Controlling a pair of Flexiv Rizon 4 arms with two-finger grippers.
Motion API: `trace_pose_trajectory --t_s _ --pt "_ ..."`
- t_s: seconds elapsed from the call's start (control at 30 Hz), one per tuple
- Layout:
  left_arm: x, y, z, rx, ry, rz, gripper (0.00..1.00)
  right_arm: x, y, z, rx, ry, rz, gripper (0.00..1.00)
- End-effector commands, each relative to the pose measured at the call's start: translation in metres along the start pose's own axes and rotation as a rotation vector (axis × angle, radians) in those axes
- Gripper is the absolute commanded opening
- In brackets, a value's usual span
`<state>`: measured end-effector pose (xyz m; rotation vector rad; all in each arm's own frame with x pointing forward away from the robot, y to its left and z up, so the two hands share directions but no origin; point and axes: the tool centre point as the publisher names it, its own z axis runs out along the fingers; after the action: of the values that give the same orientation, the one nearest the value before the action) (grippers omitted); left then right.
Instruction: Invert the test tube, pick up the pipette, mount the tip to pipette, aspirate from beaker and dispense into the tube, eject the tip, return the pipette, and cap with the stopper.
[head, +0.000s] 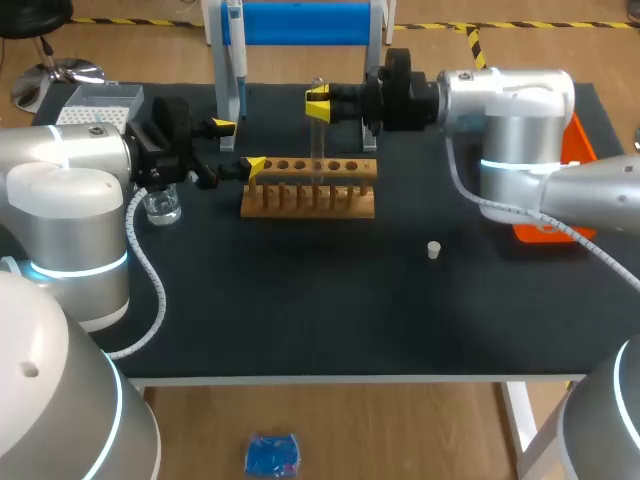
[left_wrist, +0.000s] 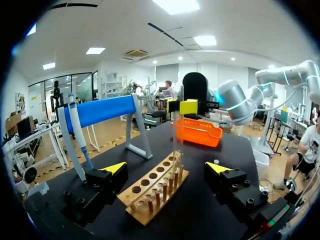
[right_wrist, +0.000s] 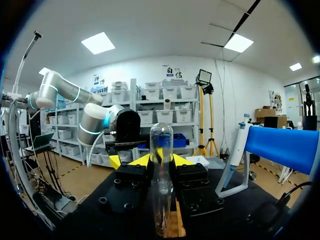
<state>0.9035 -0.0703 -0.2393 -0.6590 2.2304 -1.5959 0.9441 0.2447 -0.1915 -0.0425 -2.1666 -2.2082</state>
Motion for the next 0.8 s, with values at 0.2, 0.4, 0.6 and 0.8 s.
trace_pose_trajectory --t_s 0.2,0.4,0.6,0.8 --pt "0.001 0.002 0.001 0.007 -0.005 0.002 1.00 0.031 0.028 -0.016 0.078 -0.033 0.019 0.00" --pt "0.001 0.002 0.001 0.007 -0.005 0.002 1.00 0.035 0.031 -0.018 0.080 -0.034 0.017 0.00" --pt "0.001 0.002 0.001 0.007 -0.005 0.002 1.00 0.035 0.031 -0.018 0.080 -0.034 0.017 0.00" --pt "0.001 0.002 0.001 0.007 -0.005 0.002 1.00 0.035 0.031 -0.018 0.080 -0.034 0.017 0.00"
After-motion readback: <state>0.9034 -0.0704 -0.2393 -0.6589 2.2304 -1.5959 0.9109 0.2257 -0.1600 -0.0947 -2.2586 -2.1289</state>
